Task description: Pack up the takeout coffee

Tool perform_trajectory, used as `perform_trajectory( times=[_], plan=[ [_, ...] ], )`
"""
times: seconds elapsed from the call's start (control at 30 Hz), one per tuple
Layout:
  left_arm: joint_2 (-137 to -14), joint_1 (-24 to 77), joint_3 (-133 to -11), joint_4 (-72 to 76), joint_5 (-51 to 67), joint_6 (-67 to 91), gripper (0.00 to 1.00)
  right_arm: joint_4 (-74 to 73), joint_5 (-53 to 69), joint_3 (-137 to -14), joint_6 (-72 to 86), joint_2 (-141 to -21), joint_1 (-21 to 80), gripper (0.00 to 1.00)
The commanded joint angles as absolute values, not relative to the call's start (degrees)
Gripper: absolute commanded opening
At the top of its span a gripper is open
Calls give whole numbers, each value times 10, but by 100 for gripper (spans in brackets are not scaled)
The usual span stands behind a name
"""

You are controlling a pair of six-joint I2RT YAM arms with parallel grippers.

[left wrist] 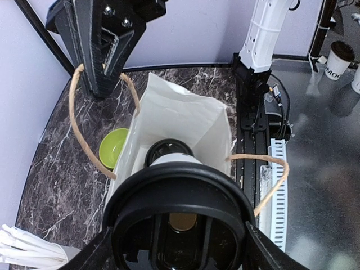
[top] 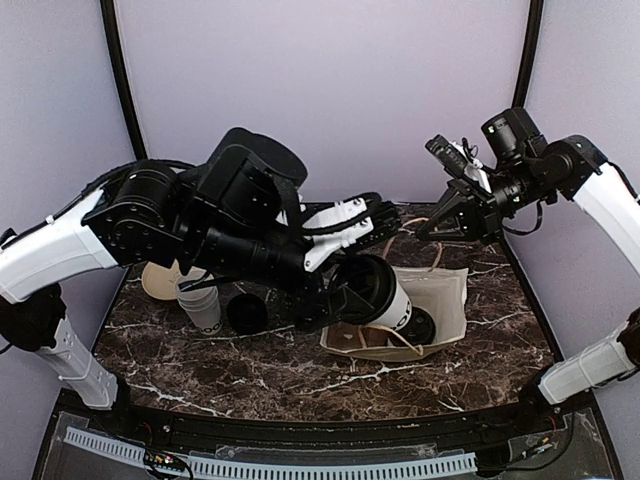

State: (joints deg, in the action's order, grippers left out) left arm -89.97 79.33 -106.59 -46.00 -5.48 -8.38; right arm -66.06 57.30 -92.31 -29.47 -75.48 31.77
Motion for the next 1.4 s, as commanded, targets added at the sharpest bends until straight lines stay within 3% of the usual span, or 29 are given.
perform_trajectory(
  times=[0.0,0.7,0.97,1.37],
  plan=[
    [-940,820,-1098,-474,-148,-120,51,-653,620,-910,-294,-740,330,0],
    [-1123,967,-1211,-611,-458,-166,50,-683,573,-828,-352,-697,457,0],
    [-1172,983,-1248,-693,-483,-142,50,-682,563,-840,-356,-692,499,0],
    [-1167,974,-1210,-685,-468,-152,50,-623,543,-860,-297,-703,500,0]
  ],
)
